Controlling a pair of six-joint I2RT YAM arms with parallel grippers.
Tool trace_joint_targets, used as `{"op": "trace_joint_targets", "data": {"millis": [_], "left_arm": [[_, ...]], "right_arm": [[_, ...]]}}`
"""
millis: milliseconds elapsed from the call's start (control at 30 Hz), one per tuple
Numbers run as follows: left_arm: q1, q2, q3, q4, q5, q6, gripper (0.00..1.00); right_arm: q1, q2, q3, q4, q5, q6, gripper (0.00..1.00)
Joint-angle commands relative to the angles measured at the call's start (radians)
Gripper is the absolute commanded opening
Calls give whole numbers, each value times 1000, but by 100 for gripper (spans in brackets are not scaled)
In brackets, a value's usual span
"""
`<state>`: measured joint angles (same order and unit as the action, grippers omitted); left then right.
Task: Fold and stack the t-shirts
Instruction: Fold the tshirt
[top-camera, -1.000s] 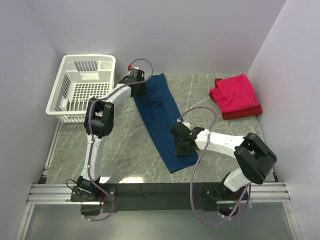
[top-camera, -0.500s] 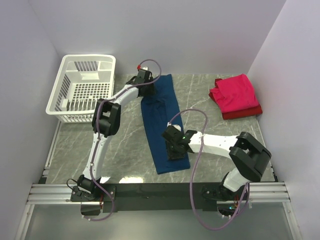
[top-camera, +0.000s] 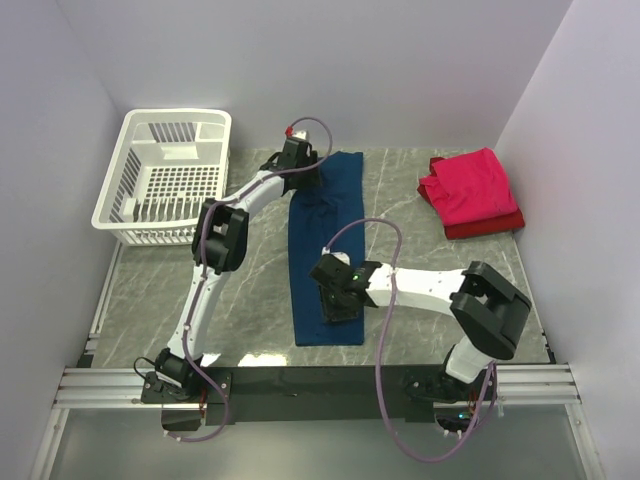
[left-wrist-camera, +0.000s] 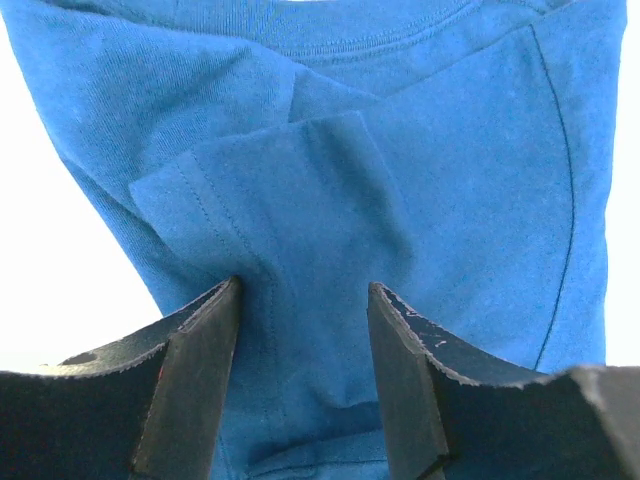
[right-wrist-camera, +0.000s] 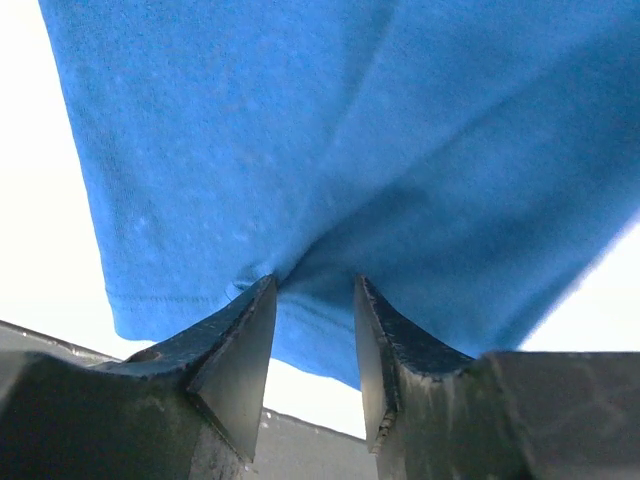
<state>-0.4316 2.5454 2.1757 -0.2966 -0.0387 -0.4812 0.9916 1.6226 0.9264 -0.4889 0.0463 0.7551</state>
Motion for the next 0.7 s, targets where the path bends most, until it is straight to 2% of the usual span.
{"op": "trace_joint_targets", "data": {"millis": [0, 133, 233, 333, 367, 500, 567, 667], "left_arm": [[-1, -52, 59, 39, -21, 42, 59], [1, -183, 52, 30, -93, 70, 60], [1, -333, -40, 34, -139, 59, 61], [1, -582, -285, 69, -161, 0, 60], [-1, -634, -441, 80, -159, -19, 60], [-39, -861, -808, 67, -177, -130, 58], [-105, -977, -999, 51, -225, -166, 57], [-214, -1079, -1189, 27, -228, -238, 57]], "right_arm": [[13, -108, 55, -83, 94, 20, 45], [13, -217, 48, -152, 145, 33, 46], [12, -303, 3, -188, 171, 52, 47], [2, -360, -64, -189, 173, 75, 48], [2, -372, -83, -179, 170, 81, 48], [-8, -414, -176, -131, 133, 122, 48], [-8, -449, -228, -117, 115, 142, 48], [-8, -496, -274, -116, 109, 158, 48]]}}
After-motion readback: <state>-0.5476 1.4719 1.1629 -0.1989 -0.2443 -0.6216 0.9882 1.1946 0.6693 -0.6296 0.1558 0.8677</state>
